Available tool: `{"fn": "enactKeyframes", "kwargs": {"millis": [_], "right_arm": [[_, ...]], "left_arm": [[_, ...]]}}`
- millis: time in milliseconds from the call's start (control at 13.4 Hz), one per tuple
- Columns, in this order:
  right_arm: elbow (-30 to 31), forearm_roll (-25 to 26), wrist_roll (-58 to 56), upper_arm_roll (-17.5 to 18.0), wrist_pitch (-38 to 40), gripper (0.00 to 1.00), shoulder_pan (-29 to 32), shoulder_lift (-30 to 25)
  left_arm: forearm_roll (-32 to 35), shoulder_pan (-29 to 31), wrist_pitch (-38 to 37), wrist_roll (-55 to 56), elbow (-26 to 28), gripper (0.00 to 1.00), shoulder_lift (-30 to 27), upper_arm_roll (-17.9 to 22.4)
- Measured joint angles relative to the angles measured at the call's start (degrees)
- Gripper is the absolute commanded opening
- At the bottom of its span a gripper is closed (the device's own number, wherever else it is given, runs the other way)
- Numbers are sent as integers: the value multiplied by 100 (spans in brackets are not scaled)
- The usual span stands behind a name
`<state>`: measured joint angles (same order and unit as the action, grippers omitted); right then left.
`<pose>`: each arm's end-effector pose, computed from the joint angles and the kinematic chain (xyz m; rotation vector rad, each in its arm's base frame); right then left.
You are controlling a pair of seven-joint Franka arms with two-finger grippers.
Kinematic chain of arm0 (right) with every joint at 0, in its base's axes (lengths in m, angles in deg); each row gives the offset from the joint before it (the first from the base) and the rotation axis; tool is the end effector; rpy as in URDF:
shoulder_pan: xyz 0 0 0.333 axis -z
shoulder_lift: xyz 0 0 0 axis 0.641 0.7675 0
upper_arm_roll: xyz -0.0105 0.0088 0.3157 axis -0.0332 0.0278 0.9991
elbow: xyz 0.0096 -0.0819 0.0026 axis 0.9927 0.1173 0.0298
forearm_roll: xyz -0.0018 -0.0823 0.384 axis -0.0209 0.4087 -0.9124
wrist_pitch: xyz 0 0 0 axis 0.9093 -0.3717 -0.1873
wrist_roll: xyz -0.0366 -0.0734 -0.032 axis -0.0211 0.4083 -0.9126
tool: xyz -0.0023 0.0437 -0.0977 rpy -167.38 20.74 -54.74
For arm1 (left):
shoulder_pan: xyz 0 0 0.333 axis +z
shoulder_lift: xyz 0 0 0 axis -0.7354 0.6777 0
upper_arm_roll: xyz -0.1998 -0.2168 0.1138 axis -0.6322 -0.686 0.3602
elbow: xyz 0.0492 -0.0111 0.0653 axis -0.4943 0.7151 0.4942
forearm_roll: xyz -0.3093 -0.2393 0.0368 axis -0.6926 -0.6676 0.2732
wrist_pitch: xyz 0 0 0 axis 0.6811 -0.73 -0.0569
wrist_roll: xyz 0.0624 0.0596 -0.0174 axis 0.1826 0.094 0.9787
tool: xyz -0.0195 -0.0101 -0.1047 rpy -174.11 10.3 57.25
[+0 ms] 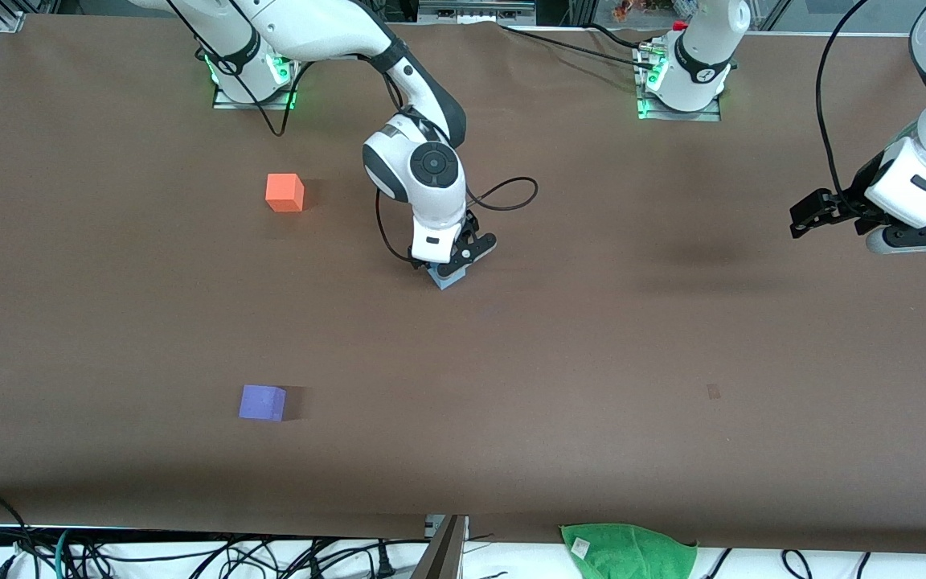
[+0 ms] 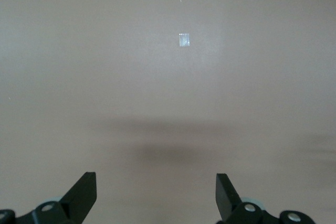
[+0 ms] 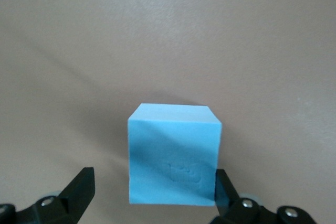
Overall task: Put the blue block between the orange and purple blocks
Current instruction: 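Lower the right gripper and close it on the light-blue cube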
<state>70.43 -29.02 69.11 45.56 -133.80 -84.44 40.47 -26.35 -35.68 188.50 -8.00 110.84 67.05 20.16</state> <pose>0.4680 0.4919 0.2144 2.9777 0.9695 -0.0055 0.5535 -0.0013 0.5395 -3.1124 -0.1345 -0.0048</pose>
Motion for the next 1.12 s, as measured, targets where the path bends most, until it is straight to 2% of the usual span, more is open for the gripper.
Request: {"fn": "enactKeyframes", "kwargs": {"millis": [373,820,895,1119], "right_arm": [[64,237,0,-9,-3,100,-60,0],[86,267,0,-54,-289,100,-59,-1],[87,267,0,-62,-309,97,-58,-1],[89,267,0,-78,-327,71,-53,-1]], "left_arm": [[0,181,-372,-1,-273,100,0,0],[0,410,-646,10,-734,100,3,30],[0,492,-694,10,-823,100,3,43],[0,584,-881,7,-919,100,3,48]]}}
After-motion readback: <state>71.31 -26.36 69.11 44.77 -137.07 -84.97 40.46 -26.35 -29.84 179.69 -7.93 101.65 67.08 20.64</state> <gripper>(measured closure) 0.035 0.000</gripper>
